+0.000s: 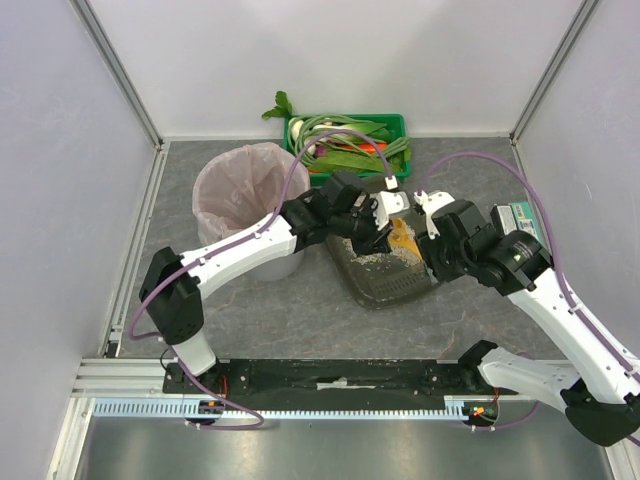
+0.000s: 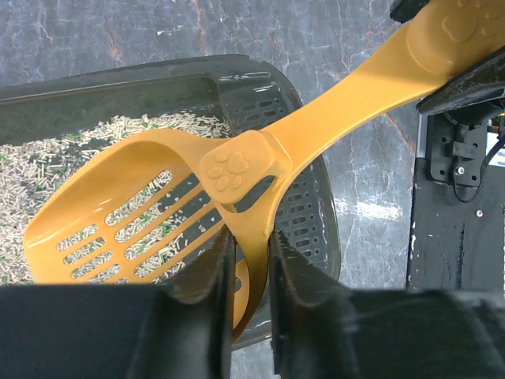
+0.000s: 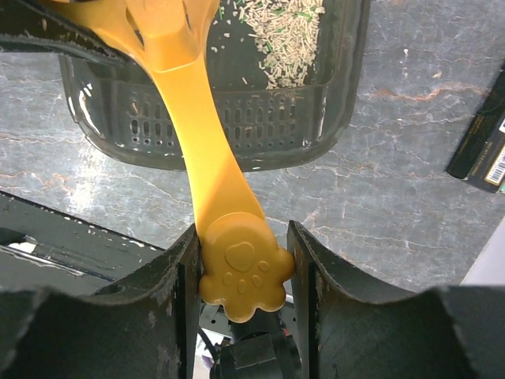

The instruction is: Clean the litter box

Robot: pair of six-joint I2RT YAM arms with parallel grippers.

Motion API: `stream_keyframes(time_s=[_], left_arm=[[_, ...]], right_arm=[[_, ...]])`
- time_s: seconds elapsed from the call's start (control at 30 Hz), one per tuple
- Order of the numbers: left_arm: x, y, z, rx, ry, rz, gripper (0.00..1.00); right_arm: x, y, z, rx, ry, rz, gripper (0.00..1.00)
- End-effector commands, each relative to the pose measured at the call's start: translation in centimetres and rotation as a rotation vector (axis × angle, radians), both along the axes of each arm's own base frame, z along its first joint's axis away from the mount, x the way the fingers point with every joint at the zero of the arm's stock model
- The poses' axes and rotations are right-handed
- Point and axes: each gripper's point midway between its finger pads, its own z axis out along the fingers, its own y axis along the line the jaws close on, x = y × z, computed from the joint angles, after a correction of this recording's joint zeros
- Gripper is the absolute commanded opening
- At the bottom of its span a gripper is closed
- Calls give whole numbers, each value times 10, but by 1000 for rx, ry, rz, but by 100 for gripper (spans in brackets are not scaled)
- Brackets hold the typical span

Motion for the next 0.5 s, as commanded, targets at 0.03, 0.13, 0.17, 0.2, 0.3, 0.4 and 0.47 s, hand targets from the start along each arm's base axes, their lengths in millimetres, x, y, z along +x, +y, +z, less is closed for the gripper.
stream_keyframes(time_s=[0.03,0.13,0.17,0.2,0.3,0.4,0.47], left_arm=[[2,-9,8,-17,-6,-1,7],[6,-9,6,-10,-6,18,2],[8,-10,5,-7,-8,23,2],[14,-10,6,-4,-13,53,2],[27,-15,5,-14,-10,90,2],[49,-24,8,-66,42,120,2],[62,-26,12,-87,88,145,2]], right_arm=[[13,11,18,122,-99,-62,14],[25,20,26,200,-176,-81,33],[34,21,31,213,-222,-97,41],[37,21,36,223,-254,-100,48],[54,18,54,240,-373,-133,72],[75,12,73,249,-497,-208,89],[87,9,87,261,-560,-265,91]])
